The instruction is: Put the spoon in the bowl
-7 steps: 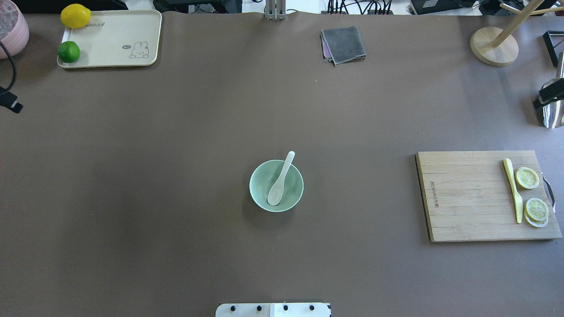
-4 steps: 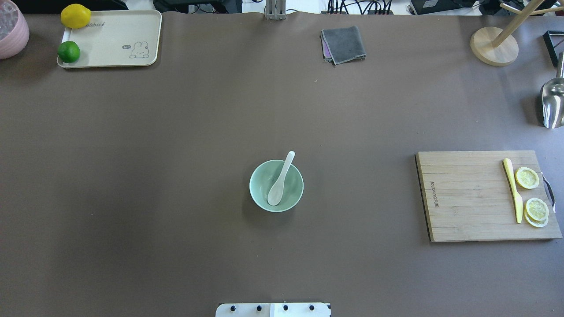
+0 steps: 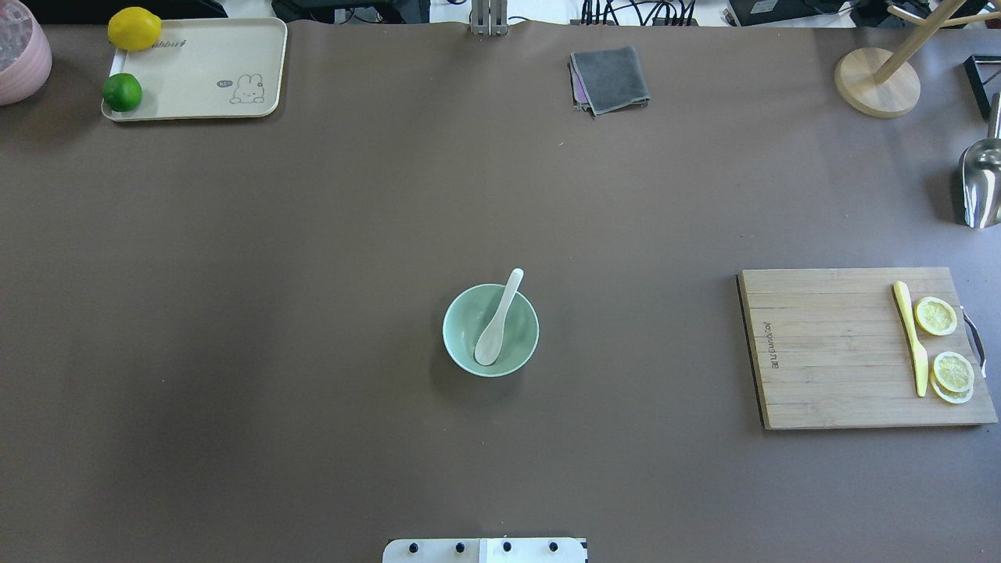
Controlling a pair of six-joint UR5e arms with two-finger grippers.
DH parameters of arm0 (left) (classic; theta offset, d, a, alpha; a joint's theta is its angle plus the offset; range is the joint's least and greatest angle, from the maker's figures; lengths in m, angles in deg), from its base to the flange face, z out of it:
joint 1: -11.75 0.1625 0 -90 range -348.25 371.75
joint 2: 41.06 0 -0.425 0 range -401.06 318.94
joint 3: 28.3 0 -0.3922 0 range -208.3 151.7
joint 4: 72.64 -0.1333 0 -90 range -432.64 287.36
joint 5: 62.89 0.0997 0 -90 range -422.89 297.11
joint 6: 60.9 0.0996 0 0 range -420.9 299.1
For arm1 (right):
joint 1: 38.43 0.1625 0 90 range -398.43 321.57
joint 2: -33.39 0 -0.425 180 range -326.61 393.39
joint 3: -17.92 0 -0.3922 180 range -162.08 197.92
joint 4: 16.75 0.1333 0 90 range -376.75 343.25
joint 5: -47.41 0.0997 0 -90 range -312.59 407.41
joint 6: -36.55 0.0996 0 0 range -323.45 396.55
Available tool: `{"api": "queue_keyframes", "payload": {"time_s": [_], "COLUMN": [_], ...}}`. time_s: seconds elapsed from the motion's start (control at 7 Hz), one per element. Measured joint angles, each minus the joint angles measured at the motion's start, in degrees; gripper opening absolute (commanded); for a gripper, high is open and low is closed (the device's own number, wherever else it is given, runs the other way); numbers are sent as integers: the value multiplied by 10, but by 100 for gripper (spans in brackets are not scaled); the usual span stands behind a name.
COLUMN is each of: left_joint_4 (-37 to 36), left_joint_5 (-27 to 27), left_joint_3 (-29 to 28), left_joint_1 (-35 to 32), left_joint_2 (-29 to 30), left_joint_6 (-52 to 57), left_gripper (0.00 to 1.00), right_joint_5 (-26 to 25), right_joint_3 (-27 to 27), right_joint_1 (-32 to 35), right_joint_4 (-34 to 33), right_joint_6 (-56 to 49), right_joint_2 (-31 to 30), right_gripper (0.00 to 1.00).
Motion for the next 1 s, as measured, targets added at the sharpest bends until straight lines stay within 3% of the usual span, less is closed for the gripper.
{"api": "queue_keyframes", "payload": {"time_s": [0.57, 1.0], "left_joint_4": [-1, 0], "left_joint_5": [-5, -5], "left_joint_3": [-34, -33], "left_joint_1": [-28, -38], "left_joint_2": [-9, -19], "left_joint_6": [27, 42], "left_gripper": [97, 97], "right_joint_5": [0, -3], "right_joint_3": [-15, -74], "right_joint_1": [9, 14], "right_joint_4": [-28, -82], "right_joint_6": [0, -1], "right_joint_2": [4, -7], "right_gripper": [100, 100]}}
